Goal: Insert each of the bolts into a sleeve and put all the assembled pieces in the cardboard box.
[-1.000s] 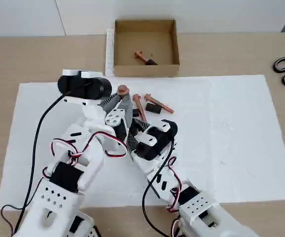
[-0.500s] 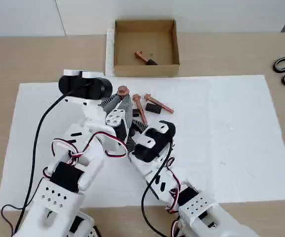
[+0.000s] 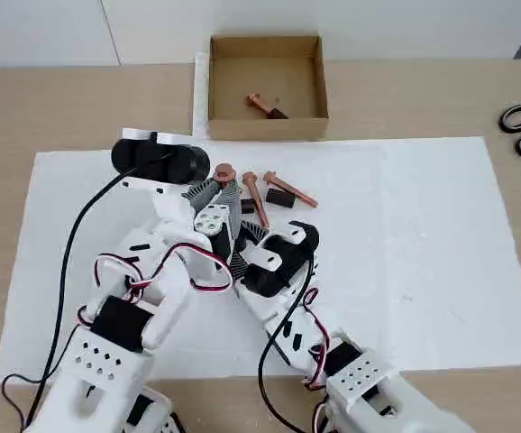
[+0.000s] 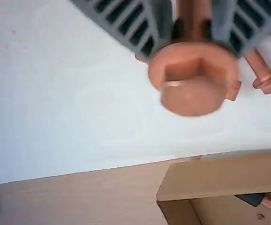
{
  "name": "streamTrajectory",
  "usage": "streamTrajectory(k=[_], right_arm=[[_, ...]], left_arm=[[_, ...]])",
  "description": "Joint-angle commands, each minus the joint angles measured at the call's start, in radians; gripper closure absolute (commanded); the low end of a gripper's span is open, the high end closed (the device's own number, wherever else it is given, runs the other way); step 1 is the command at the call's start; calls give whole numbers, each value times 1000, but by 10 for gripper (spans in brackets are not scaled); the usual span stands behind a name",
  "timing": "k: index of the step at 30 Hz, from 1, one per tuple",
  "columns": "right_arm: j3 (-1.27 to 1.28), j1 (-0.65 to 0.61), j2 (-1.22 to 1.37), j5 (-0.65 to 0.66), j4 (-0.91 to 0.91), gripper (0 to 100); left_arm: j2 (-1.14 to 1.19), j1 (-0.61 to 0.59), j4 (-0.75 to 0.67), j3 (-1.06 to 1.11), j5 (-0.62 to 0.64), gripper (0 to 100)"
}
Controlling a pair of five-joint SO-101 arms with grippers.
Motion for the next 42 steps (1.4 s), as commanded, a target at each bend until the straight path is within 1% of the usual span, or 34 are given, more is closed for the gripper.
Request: streamTrajectory(k=[1,4,7,17,22,35,38,42], right_arm=[[-11,28,-28,11,-25,994],[-12,33,-28,11,-25,994],[-12,33,-28,11,-25,994],[-12,33,-28,11,-25,994],[-20,33,-28,11,-21,994],[-15,33,-28,11,-21,994],[-14,36,-28,11,-21,994],[-14,36,-28,9,-21,994]], left_arm=[[-20,8,34,-12,-5,994],[-20,32,78,-13,-6,994],[-20,58,86,-13,-8,994],[-20,61,107,-5,-25,994],[-20,98,149,-8,-35,994],[-20,106,150,-7,-34,994],[-20,106,180,-12,-34,994],[-20,106,183,-13,-34,994]])
